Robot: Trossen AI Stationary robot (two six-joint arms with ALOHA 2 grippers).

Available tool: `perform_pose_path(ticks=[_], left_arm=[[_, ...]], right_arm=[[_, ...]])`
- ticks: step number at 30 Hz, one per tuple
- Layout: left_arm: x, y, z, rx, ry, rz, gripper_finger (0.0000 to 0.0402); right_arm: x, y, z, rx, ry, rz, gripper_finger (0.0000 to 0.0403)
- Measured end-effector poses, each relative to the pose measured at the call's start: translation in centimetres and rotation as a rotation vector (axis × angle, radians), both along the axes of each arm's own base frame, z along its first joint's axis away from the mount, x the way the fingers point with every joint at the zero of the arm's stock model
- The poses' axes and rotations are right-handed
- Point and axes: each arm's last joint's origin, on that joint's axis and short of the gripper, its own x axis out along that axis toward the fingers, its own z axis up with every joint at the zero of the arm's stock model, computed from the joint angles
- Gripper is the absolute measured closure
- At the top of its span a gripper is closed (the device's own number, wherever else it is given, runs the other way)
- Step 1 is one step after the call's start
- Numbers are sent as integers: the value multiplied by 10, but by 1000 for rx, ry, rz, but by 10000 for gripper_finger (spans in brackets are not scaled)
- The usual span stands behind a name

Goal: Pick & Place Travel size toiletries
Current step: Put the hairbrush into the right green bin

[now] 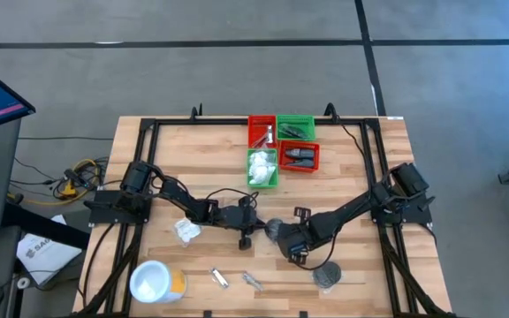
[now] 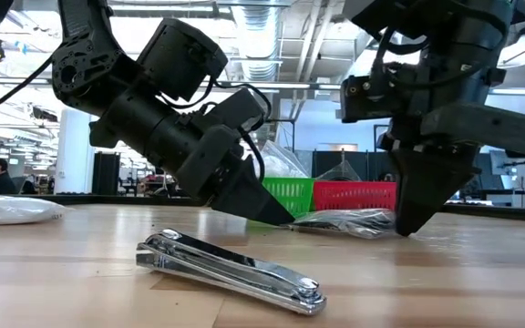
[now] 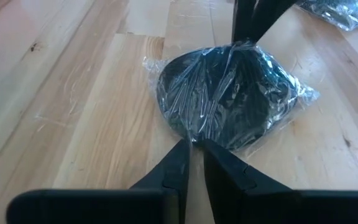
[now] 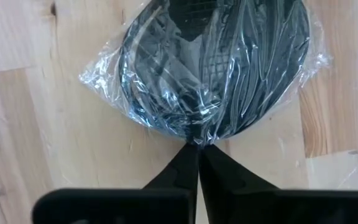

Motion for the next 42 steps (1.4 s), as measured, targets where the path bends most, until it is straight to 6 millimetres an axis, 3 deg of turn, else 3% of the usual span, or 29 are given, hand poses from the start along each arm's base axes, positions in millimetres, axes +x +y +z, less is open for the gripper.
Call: perform_pose_path(ticks=[8, 17, 22, 42], left_arm=[[0, 0, 4, 16, -3, -3, 362], [0, 1, 23, 12, -56, 4, 362], [-3, 1, 22, 14, -45, 4, 362], [-5, 2, 20, 10, -35, 7, 362]], right_arm=[[-8, 2, 11, -16, -4, 4, 402], [-12, 0, 12, -33, 28, -28, 403], [-15, -1, 21, -33, 22, -29, 403], [-45, -26, 93, -67, -85, -97, 403]])
